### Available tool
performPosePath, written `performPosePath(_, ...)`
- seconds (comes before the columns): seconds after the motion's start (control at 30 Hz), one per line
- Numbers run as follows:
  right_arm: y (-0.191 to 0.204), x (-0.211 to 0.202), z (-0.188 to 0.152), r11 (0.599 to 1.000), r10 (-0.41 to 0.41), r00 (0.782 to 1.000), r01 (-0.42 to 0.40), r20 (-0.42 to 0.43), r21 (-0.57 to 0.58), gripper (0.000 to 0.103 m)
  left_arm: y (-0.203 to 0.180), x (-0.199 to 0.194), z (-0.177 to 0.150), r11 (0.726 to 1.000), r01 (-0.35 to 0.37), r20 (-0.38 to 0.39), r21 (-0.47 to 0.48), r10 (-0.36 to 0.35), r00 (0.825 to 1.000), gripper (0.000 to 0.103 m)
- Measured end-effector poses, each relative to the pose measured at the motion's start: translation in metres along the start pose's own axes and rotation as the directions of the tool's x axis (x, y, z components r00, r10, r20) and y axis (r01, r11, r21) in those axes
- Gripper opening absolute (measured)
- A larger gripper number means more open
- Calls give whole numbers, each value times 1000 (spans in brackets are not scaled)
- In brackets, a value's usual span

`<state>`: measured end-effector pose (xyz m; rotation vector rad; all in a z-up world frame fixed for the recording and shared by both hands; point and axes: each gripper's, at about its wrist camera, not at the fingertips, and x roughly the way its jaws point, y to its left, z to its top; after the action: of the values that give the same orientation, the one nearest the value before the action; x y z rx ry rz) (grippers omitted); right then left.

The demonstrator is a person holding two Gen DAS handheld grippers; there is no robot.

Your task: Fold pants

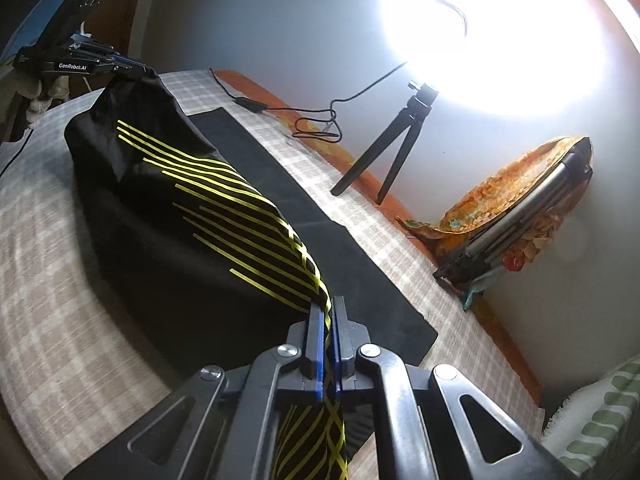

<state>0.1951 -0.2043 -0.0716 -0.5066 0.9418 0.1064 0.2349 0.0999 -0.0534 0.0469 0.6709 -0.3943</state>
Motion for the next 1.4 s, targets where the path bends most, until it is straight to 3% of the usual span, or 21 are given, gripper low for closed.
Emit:
performPosePath(0.23,-26,38,16,1000,-17,999,17,-33,-1,0,18,35,21,999,-24,13,-27,24,1000,3)
performPosePath(0.47,-42,91,24,1000,10,996,-10,-91,0,0,34,74,26,998,-52,-46,-37,50,998,4)
performPosePath(0.53,-45,105,23,1000,27,993,-25,-111,18,0,43,87,23,996,-26,-96,-82,18,995,13)
performPosePath(0.6,-48,118,20,998,52,990,-46,-130,50,1,49,96,19,994,-20,-125,-107,6,992,44)
performPosePath(0.67,-52,131,14,991,98,984,-83,-149,105,8,50,105,16,992,10,-153,-130,-30,988,52)
performPosePath(0.73,-56,134,8,983,109,984,-86,-142,160,38,46,114,14,994,8,-174,-112,-27,984,52)
performPosePath(0.9,-82,106,-13,939,148,987,-120,-63,321,52,21,133,10,1000,-15,-218,22,20,976,52)
performPosePath(1.0,-101,72,-40,882,172,985,-155,2,446,60,11,141,5,996,-27,-242,79,46,969,52)
performPosePath(1.1,-102,40,-61,845,203,977,-212,71,491,65,7,144,4,995,-26,-227,97,48,973,50)
performPosePath(1.23,-83,20,-68,875,209,975,-221,76,431,77,6,144,5,995,-19,-223,95,40,974,38)
performPosePath(1.33,-75,25,-70,896,170,985,-165,25,412,81,3,143,6,993,-22,-215,112,46,976,25)
performPosePath(1.4,-80,27,-77,888,153,988,-144,16,436,81,3,143,6,993,-28,-210,118,52,976,15)
